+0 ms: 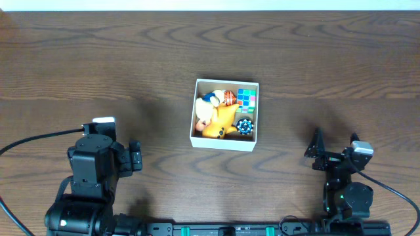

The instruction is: Pack container

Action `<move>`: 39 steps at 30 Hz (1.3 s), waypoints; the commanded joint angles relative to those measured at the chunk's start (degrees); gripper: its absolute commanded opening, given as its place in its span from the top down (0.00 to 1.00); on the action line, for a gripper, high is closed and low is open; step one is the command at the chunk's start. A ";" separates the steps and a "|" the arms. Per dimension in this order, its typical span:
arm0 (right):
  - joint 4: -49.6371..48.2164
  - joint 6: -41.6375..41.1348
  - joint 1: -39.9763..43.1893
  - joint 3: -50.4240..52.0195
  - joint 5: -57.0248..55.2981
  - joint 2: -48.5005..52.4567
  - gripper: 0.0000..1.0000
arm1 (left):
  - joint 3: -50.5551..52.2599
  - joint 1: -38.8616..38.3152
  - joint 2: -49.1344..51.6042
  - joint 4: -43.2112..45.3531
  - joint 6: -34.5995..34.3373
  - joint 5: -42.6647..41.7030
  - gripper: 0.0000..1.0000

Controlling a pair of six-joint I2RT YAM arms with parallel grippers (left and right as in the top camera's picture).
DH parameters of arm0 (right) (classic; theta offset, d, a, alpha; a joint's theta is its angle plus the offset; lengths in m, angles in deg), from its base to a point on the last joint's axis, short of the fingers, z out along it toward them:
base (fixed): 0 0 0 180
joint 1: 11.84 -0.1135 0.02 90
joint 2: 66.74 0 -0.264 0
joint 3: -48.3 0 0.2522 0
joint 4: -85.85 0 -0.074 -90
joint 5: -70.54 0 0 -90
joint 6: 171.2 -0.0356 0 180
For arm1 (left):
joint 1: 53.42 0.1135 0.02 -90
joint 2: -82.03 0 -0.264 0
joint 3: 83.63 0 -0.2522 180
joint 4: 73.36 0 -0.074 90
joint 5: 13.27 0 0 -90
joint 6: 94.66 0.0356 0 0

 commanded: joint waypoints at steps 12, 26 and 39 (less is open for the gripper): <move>0.46 1.95 0.17 0.13 3.34 0.63 0.01 | -0.26 -0.02 0.02 0.04 -0.50 1.09 0.02; 0.46 1.95 0.17 0.13 3.34 0.63 0.01 | -0.24 -0.02 0.02 0.04 -0.50 1.09 0.02; 0.46 1.95 0.17 0.13 3.34 0.63 0.01 | 0.96 0.70 -9.70 -2.51 -0.50 0.63 0.02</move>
